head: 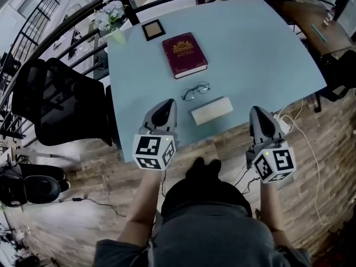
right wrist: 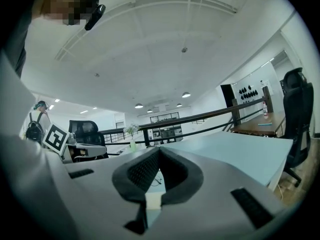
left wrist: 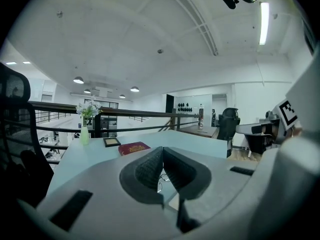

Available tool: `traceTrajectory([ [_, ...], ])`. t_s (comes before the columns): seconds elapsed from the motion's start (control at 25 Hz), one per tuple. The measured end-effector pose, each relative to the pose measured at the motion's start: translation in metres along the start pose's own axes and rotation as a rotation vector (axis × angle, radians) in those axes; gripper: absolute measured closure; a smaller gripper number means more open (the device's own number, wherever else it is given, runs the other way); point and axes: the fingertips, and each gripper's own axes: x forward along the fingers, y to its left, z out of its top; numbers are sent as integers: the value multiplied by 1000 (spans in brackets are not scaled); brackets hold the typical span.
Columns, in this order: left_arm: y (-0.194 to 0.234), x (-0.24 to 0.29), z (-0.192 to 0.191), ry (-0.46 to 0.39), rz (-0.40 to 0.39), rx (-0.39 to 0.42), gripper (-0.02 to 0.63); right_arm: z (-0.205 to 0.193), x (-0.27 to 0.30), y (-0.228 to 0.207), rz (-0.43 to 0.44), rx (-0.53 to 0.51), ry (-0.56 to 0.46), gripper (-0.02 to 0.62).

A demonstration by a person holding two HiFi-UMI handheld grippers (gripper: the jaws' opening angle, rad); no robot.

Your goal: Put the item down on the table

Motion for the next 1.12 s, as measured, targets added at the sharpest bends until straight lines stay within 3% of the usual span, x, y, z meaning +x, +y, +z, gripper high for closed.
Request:
traceTrajectory([
  [0.52, -1, -9, -5, 0, 17, -18, 600, 1, -2, 4, 22, -25, -2, 592],
  [1.12, -23, 10, -6, 14, -36, 12, 599, 8, -6, -6, 12, -40, -19, 592],
])
